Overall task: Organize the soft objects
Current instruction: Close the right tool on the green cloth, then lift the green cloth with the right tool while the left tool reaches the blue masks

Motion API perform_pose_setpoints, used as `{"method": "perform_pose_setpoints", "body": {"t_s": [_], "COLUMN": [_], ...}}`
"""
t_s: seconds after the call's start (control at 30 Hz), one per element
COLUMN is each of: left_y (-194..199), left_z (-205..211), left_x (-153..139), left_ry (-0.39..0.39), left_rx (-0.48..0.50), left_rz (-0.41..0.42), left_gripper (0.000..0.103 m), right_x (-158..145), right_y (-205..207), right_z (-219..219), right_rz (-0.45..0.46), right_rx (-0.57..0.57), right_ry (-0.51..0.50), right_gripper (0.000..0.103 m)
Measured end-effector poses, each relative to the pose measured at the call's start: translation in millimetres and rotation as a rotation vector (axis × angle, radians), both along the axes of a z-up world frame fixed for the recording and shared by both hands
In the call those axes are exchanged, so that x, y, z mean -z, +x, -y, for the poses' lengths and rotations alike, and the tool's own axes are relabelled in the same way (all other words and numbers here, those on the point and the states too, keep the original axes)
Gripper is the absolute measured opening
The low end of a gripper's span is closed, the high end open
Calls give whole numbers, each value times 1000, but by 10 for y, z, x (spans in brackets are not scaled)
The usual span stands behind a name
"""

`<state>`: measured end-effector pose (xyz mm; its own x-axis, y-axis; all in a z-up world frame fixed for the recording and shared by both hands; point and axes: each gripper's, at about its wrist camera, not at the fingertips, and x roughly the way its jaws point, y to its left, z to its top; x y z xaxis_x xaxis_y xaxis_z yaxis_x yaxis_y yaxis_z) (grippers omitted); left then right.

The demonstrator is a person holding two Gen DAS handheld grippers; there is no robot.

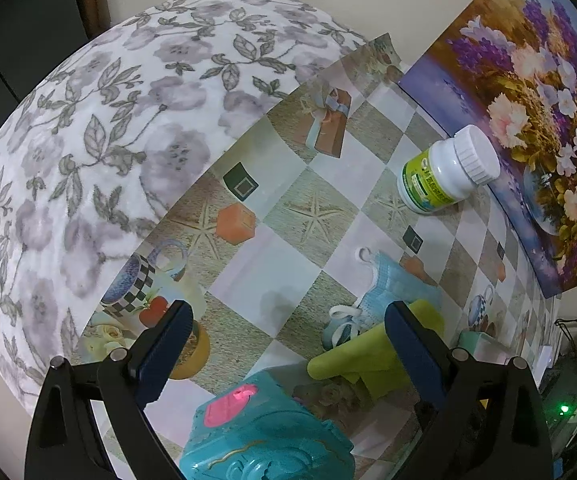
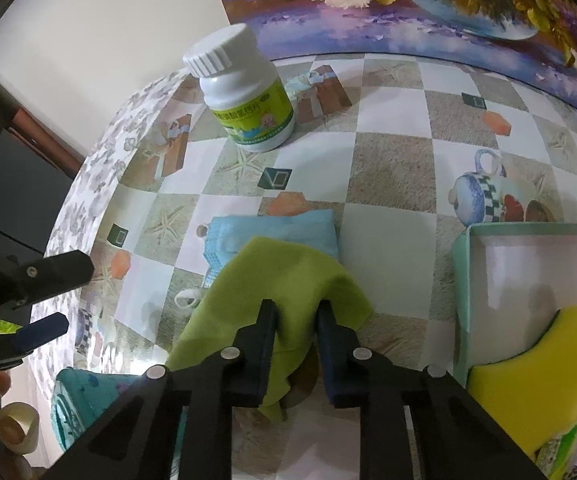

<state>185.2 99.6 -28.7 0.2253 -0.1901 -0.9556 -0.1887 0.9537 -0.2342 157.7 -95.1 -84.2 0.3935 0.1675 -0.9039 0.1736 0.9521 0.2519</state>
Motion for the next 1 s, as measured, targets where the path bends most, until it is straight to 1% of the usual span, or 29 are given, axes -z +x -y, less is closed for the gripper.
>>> {"method": "perform_pose_setpoints", "body": {"t_s": [0.37,0.47,0.57,0.63,0.7,0.83,0.9,1.0], "left_y": [-6,-1,-7,-13,-16,-19,-26,-24], "left_z": [42,64,105,140,164,205,215,220], "left_x": [-35,-38,-50,-70,-83,-85,-87,-92], "left_ry": [-1,-21,-37,-37,-35,-32,-30,-29], "left_rx": [14,24,41,52,60,75,79,82], "left_rz": [7,5,4,8,10,8,8,9], "left_gripper": [97,97,97,97,97,97,97,97], "right_x": [-282,-360,-435,-424,-356,-199,-133,-73], "right_y": [-38,-55,-75,-80,-76,-71,-69,-72], "right_z": [114,163,192,215,231,286,293,310], "right_rz": [52,68,87,78,49,-15,-38,-66], "right_rx": [-7,-3,-16,-22,-39,-28,-27,-22], "right_ry": [17,39,33,31,16,16,7,5], "right_gripper": [19,19,19,19,19,19,22,22]}}
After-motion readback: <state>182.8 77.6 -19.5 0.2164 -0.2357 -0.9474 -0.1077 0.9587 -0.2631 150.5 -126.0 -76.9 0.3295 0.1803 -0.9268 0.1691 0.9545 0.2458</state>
